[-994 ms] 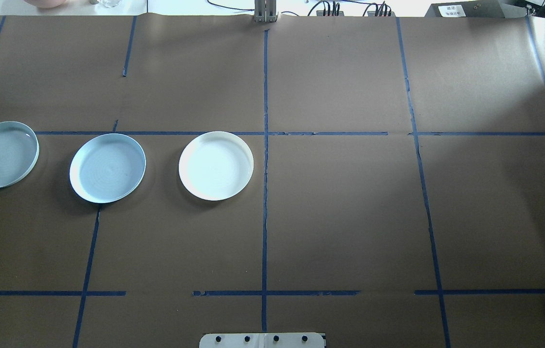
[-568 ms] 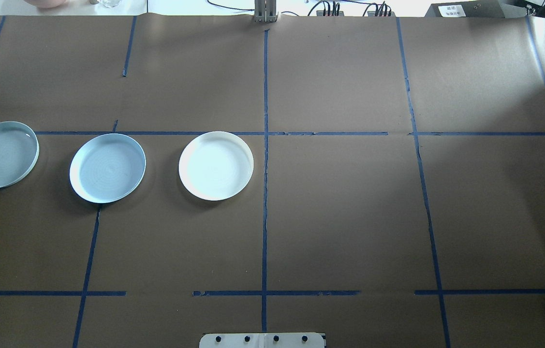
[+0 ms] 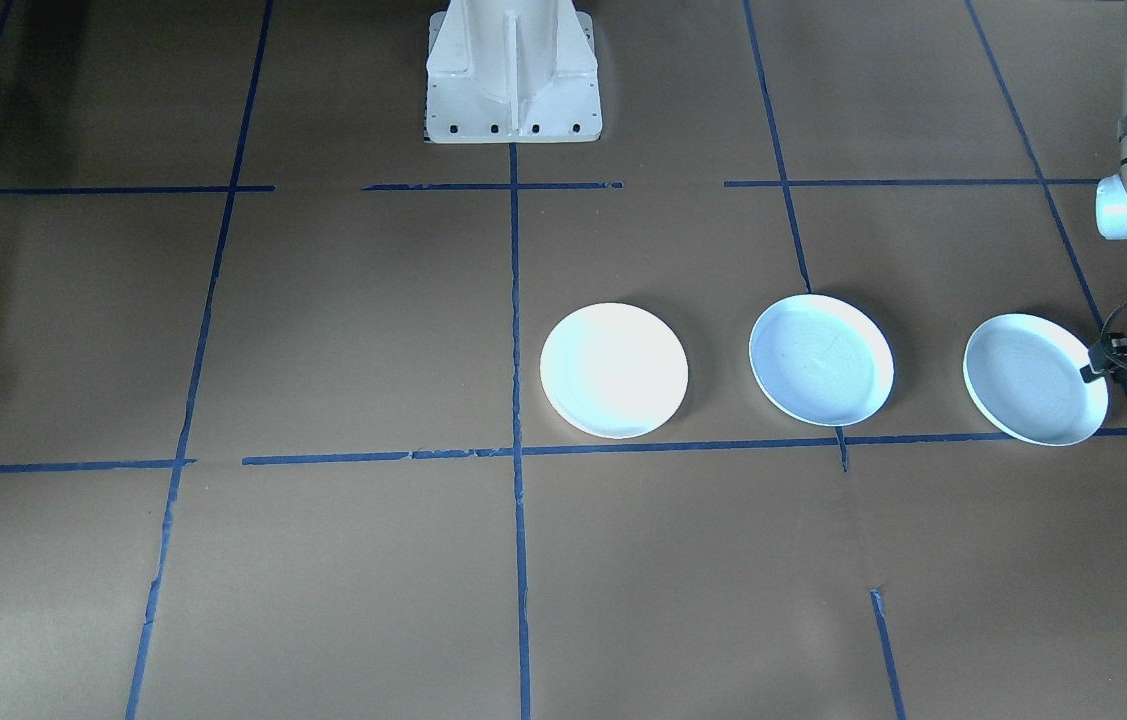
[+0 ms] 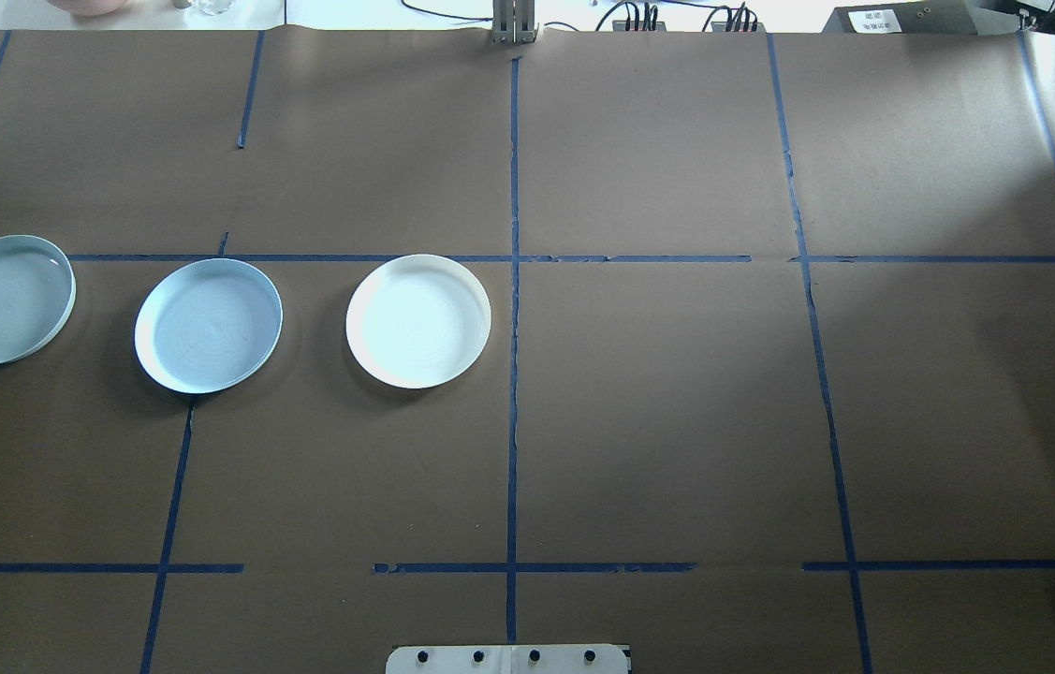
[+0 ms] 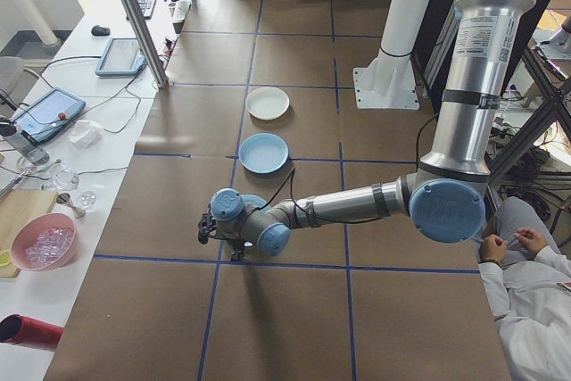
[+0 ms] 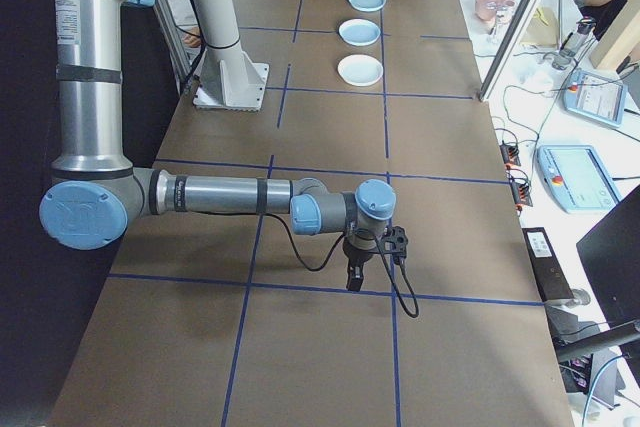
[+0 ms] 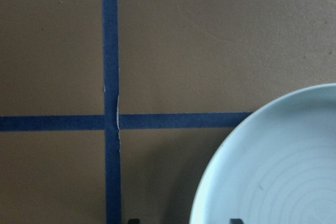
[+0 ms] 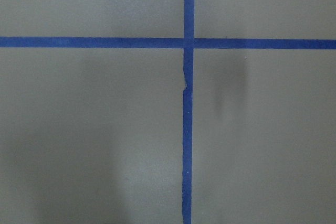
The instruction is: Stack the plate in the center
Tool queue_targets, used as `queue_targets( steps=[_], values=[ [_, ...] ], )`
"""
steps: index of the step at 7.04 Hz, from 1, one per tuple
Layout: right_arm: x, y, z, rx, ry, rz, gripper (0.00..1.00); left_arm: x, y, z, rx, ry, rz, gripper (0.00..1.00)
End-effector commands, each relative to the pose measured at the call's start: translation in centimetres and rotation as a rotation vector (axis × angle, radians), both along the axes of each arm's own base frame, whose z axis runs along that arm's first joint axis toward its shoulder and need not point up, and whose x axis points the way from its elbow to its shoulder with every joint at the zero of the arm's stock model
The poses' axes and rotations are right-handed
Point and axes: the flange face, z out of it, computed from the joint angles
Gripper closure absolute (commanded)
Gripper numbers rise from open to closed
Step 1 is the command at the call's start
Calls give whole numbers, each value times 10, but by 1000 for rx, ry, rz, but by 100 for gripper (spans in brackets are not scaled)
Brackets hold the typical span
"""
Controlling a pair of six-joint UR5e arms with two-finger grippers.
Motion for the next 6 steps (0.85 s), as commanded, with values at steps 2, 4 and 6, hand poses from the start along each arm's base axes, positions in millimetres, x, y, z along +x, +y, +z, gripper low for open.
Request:
queue_targets(
  steps=[2, 4, 6],
  values=[
    [0, 0, 0, 1, 0, 0, 0, 0, 2, 1, -9, 5, -1, 68],
    [0, 0, 0, 1, 0, 0, 0, -1, 3, 3, -18, 5, -5, 84],
    [0, 0, 0, 0, 0, 0, 0, -2, 7, 4, -31, 26, 2, 95]
  ],
)
